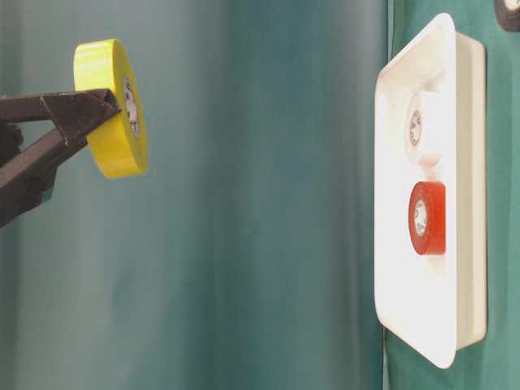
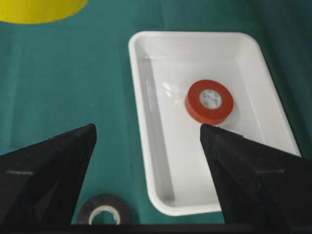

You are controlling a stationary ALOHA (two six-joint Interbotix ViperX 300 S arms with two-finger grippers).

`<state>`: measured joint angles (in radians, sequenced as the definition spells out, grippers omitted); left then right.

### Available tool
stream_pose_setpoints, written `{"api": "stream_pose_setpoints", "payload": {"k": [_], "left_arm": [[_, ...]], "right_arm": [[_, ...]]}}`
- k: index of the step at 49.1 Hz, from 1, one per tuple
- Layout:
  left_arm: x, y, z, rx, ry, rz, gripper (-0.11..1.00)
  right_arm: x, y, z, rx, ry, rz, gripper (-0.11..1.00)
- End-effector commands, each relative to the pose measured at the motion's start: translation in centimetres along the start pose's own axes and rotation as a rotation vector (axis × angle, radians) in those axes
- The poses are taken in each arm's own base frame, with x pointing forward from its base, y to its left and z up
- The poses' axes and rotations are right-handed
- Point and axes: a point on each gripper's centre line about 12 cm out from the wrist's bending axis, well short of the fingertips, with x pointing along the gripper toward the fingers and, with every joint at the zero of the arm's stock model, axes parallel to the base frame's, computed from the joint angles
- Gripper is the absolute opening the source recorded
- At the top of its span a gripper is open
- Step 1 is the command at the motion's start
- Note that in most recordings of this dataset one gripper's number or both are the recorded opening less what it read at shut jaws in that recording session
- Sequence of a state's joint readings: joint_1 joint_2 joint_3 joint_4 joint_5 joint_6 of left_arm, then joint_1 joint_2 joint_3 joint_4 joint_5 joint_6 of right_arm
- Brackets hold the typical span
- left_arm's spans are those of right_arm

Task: Pick up the tape from a random location and place it into the white case.
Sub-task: 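Lift the yellow roll and carry it to the tray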

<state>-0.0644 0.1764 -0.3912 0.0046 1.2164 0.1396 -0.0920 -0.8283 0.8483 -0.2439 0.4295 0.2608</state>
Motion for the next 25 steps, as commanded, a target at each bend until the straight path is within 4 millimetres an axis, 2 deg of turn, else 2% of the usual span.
{"api": "stream_pose_setpoints", "payload": {"k": [1,15,25], "left_arm": [[-3.0,0.0,0.7,0.004,-0.068,0.009,0.24],[-2.9,0.3,0.6,-0.001,-0.069,0.013,0.24],[-2.7,2.8,-0.1,-0.046,-0.055,0.044,0.24]], "right_arm": [[-0.1,0.0,0.5,-0.004,-0.017,-0.001,0.86],[-0.1,0.0,0.5,-0.007,-0.016,-0.003,0.86],[-0.1,-0.1,0.5,-0.011,-0.016,-0.004,0.86]]}}
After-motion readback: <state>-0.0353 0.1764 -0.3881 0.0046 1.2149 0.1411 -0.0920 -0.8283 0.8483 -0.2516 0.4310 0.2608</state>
